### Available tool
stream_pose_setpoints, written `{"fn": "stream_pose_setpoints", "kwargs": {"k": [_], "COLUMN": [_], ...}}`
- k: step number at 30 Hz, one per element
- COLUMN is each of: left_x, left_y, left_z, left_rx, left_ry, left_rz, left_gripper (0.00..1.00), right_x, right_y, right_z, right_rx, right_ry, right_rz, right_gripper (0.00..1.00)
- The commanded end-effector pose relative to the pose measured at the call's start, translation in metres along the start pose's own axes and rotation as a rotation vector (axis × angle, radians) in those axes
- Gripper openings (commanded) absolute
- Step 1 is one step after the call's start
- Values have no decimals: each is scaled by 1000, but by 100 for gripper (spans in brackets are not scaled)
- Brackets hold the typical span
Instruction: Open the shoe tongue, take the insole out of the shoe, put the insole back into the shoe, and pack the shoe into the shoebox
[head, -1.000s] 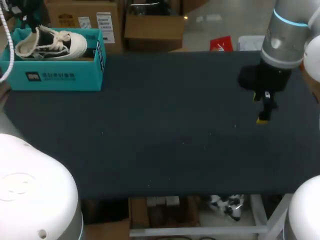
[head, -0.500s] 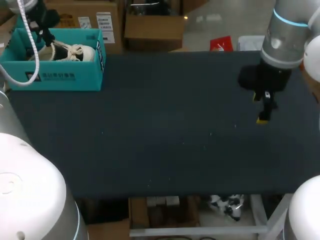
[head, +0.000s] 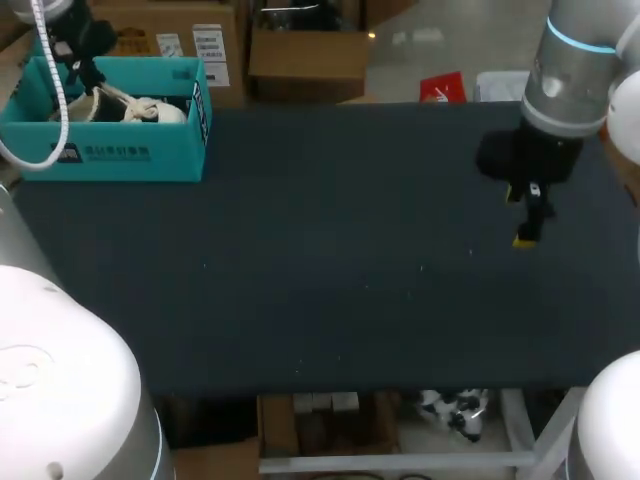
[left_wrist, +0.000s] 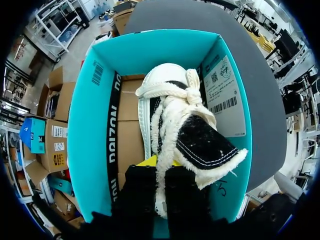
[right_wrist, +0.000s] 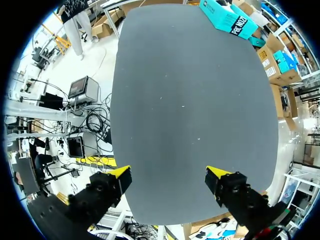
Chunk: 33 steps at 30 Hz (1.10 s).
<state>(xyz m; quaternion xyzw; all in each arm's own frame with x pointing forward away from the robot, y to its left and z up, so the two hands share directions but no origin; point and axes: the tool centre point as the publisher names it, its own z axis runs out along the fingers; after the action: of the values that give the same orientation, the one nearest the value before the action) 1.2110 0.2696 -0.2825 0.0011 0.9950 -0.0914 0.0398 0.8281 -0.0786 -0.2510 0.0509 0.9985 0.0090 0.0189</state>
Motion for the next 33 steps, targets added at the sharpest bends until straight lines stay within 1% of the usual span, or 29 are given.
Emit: {"fn": "stream_pose_setpoints", "kwargs": {"k": [1,3,5,6,7,8,9,13,18,21,23,28,31,33], "left_x": [-19,-23,-28,-29,-29,-29,-29,-19,1,12,20,42,59,74], "left_y": [2,2,3,4,5,6,8,5,-5,-16,-27,-57,-69,-75], "left_z": [27,39,44,44,44,40,35,6,-42,-71,-87,-112,-120,-122], "left_rx": [-21,-46,-51,-48,-44,-43,-31,-7,7,10,-3,-69,-108,-132], "left_ry": [284,295,299,297,287,278,268,201,115,69,36,-15,-41,-53], "left_rz": [-22,-49,-88,-97,-114,-117,-115,-113,-85,-80,-102,-175,-183,-165], "left_gripper": [0,0,0,9,51,97,100,100,100,100,100,100,100,100], "right_x": [0,0,0,0,0,0,0,0,0,0,0,0,0,0], "right_y": [0,0,0,0,0,0,0,0,0,0,0,0,0,0], "right_z": [-1,-1,-1,-1,-1,-1,-1,-1,-1,-1,-1,-1,-1,-1], "right_rx": [2,2,2,2,2,2,2,2,2,2,2,2,2,2], "right_ry": [2,2,2,2,2,2,2,2,2,2,2,2,2,2], "right_rz": [0,0,0,0,0,0,0,0,0,0,0,0,0,0], "right_gripper": [100,100,100,100,100,100,100,100,100,100,100,100,100,100]}}
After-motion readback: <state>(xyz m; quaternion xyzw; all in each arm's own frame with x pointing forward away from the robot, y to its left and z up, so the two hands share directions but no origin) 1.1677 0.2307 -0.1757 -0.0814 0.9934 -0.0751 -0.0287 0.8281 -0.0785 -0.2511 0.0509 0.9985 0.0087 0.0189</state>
